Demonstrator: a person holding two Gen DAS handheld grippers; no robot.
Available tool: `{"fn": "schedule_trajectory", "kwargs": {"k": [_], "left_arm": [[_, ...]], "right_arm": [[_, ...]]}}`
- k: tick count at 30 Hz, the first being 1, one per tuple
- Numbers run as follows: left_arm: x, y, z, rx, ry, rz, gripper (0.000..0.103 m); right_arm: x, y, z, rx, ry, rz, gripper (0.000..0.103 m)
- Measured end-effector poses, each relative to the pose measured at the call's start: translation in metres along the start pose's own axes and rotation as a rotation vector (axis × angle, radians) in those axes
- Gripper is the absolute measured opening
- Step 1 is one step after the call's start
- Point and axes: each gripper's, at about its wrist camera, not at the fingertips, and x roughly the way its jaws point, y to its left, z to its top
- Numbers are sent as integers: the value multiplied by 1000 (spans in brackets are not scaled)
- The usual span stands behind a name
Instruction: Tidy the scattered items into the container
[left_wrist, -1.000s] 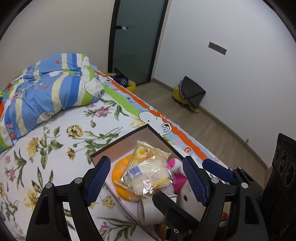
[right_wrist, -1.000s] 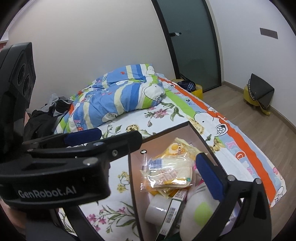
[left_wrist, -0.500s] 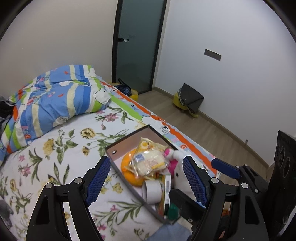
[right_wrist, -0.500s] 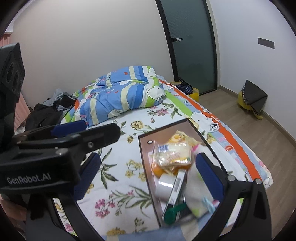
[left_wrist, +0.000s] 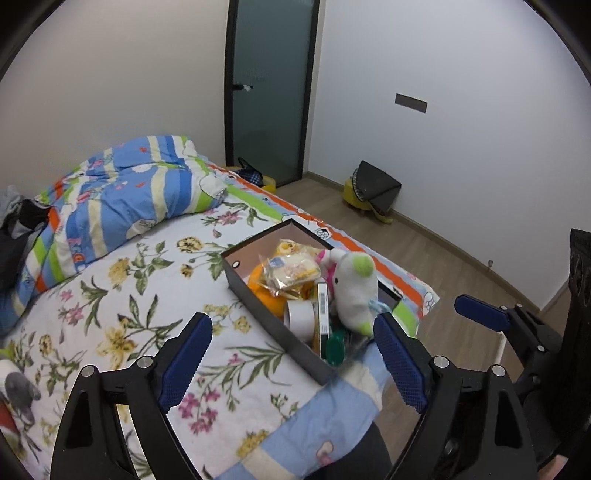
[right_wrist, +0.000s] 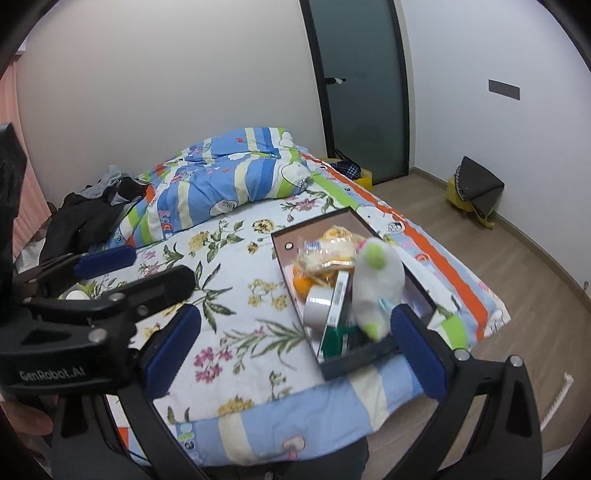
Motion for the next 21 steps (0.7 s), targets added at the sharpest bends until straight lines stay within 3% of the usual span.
{"fn": "schedule_trajectory", "kwargs": {"k": [9,14,21], "left_arm": [[-37,-18,-50,-10,-37,96,90],[-52,-18,-72,-61,-42,129,100],[-75,-26,-75,-63,-76,157,100]], "right_arm": [[-25,-15,-53,24,16,-29,103],[-34,-11,-51,-52,15,-107,103],[-32,-19,-54,-37,22,-94,103]]}}
